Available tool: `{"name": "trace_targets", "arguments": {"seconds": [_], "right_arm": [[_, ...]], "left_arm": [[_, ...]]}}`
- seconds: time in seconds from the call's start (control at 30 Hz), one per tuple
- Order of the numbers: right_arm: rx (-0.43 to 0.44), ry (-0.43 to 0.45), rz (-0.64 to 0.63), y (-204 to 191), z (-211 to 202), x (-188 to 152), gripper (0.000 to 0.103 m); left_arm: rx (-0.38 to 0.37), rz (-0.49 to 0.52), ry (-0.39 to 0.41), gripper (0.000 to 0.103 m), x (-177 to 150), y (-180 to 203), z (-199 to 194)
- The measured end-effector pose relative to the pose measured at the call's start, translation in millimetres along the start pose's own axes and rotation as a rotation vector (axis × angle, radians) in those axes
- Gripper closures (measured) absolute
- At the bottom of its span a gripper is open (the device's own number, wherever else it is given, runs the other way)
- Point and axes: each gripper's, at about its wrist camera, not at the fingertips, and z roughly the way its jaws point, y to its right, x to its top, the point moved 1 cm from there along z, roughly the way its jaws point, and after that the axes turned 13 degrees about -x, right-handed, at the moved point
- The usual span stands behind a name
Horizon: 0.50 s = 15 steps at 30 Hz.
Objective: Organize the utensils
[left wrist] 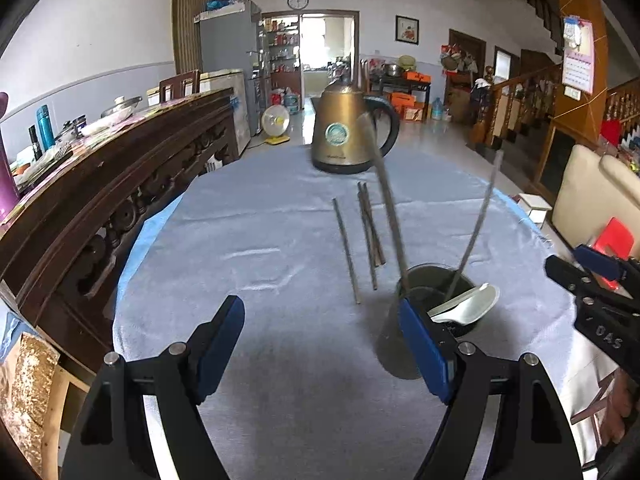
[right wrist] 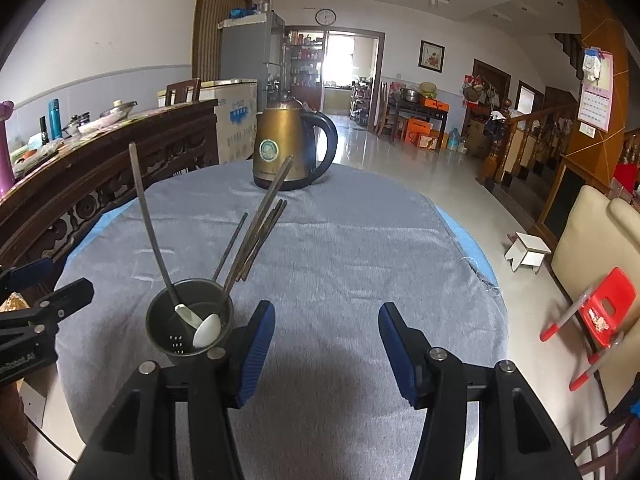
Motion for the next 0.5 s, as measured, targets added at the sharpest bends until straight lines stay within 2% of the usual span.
{"name": "trace_targets", "arguments": {"seconds": [0.27, 0.5], "right_arm": [[0.031, -0.04, 0.022, 2, 10, -3, 0.044], [0.078, -0.113, 0.106, 13, 29, -5, 0.044]], "left_arm": [[0.075, -0.045, -0.055, 0.023, -8, -25, 19], [0.097, -0.073, -0.071, 0.023, -11, -42, 28]]}}
